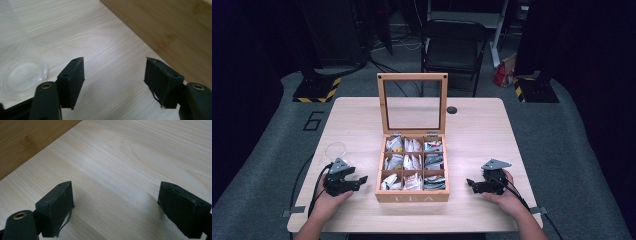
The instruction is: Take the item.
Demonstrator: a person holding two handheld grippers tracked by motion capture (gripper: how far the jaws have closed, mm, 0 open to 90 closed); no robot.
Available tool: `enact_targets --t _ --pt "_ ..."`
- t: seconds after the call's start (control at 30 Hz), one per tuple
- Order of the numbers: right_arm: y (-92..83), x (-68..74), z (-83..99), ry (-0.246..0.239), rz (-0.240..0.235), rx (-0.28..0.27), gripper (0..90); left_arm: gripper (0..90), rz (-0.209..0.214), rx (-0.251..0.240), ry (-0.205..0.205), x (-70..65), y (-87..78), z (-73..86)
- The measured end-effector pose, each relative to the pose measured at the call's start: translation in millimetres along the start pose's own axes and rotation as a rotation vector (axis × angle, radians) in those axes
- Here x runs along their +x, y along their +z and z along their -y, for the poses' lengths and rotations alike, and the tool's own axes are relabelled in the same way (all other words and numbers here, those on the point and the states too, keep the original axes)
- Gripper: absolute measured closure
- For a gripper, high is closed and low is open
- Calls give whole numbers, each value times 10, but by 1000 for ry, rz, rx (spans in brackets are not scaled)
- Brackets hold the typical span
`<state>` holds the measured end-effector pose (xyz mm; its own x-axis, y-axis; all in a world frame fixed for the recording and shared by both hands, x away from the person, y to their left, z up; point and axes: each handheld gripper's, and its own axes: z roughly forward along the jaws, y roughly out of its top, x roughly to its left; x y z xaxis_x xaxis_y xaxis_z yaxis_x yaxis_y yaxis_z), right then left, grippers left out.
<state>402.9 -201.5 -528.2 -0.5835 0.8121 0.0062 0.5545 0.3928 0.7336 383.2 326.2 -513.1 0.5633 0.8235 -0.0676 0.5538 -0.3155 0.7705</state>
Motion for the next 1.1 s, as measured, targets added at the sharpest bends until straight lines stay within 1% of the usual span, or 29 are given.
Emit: enact_targets --t 0.1,0.17,0.23,0.3,0.33,0.37,0.4,0.43,0.47,0.6,0.67,0.77,0.8,1.03,1.1 --pt "-2 -1 0 -2 0 1 125 354 5 -15 -13 -30 -45 -20" --pt "0 0 0 0 0 0 125 375 33 -16 -40 -41 -85 -36" --pt "0 0 0 0 0 0 125 383 34 -20 -41 -48 -102 -44" --pt "0 0 0 0 0 0 125 398 34 -38 -45 -64 -117 -51" --pt "0 0 0 0 0 0 125 400 37 -34 -46 -68 -134 -61" --pt "0 0 0 -1 0 0 125 401 34 -45 -51 -76 -134 -64" --pt "0 0 0 0 0 0 125 405 43 -35 -51 -73 -151 -74" --pt "-1 -1 1 -2 0 1 125 407 44 -44 -57 -79 -153 -79" --pt "0 -1 0 -2 0 1 125 408 48 -36 -54 -77 -164 -87" --pt "-1 1 0 0 2 0 125 416 41 -50 -64 -87 -199 -126" --pt "0 0 0 -1 1 0 125 417 45 -54 -83 -91 -216 -151" --pt "-1 0 0 -1 1 0 125 417 45 -55 -90 -86 -251 -198" --pt "-1 1 1 -1 2 0 125 417 47 -64 -98 -87 -259 -215" --pt "-2 0 1 -3 2 1 125 430 50 -73 -91 -60 -353 -342" --pt "-3 0 1 -3 2 2 125 438 50 -73 -79 -54 -367 -384"
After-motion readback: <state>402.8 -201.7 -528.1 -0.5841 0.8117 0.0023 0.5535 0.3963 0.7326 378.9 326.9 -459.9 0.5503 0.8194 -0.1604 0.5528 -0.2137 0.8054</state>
